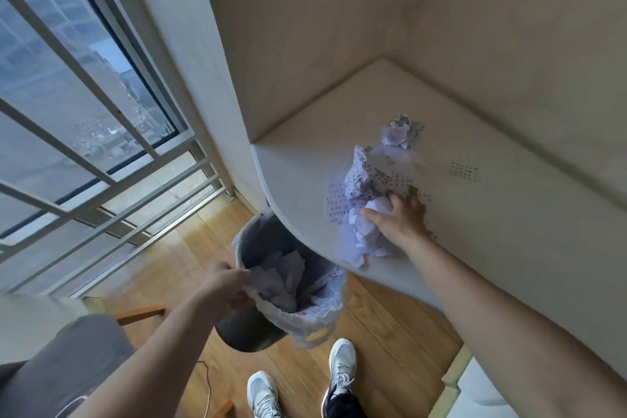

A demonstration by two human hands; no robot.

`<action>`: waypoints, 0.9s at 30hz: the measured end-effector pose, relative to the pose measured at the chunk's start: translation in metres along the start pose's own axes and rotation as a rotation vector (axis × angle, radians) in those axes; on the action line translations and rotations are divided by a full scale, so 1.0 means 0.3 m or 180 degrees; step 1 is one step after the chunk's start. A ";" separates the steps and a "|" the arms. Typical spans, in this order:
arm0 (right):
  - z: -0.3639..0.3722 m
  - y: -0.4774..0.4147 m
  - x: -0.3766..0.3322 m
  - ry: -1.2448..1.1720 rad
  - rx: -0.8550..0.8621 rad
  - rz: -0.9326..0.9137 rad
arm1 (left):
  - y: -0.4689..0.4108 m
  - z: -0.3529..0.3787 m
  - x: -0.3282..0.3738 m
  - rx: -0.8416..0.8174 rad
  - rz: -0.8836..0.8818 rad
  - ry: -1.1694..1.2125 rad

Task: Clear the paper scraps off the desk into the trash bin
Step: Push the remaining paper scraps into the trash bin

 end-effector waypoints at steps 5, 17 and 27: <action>0.120 0.085 -0.082 0.0236 -0.0003 -0.0150 | 0.033 -0.062 -0.021 0.0077 -0.0006 0.0046; 0.341 0.244 -0.270 0.0290 0.0047 -0.0241 | 0.092 -0.176 0.003 0.0041 0.0081 0.0338; 0.235 0.227 -0.269 0.0039 0.0304 -0.0436 | 0.130 -0.205 0.129 -0.0036 0.0353 0.0269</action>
Point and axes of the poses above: each hand's wrist, its own y-axis away from the middle knuckle, its own z-axis out of the palm, x = y × z, the point moved 6 cm from there along -y, towards the middle knuckle, and after that the axes turned 5 degrees about -y, right-handed, at the moved point
